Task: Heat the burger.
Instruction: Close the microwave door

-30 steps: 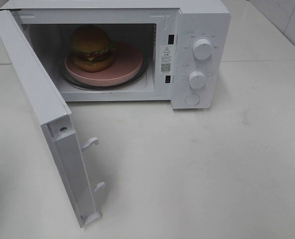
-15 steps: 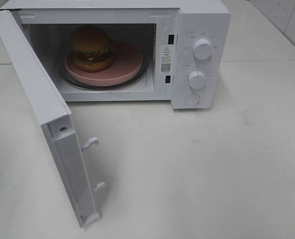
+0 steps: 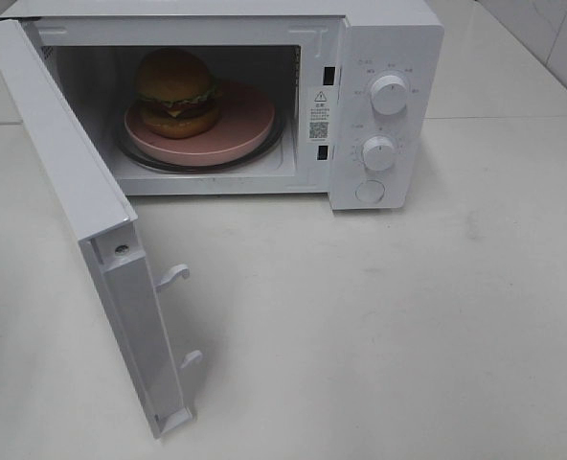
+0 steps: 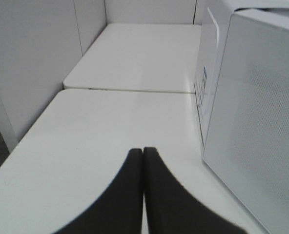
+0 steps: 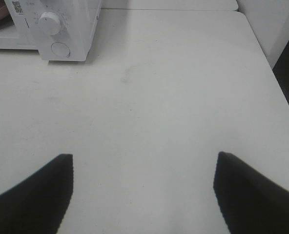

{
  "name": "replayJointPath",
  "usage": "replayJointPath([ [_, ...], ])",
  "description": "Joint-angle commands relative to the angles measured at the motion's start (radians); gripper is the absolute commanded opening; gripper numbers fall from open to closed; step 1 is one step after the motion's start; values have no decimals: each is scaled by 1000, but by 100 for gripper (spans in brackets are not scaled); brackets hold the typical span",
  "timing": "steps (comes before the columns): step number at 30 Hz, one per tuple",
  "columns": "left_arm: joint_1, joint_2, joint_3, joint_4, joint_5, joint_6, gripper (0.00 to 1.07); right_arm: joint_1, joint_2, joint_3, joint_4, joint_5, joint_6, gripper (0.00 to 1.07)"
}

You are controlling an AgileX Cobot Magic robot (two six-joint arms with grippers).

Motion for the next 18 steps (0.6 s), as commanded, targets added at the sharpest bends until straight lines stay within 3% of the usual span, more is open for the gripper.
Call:
replayJointPath([
  [1,-8,60,-11,111,-52,-95,0,-7,-27,0,0,-10,-13,76],
  [2,-19,98,-21,182,-73,-143,0,-7,-27,0,0,-10,-13,76],
  [5,-53,161,-34,274,-95,-169,0,-7,-27,0,0,-10,-13,76],
  [18,-234,435,-41,285,-324,-164,0,-7,-27,0,0,-10,-13,76],
])
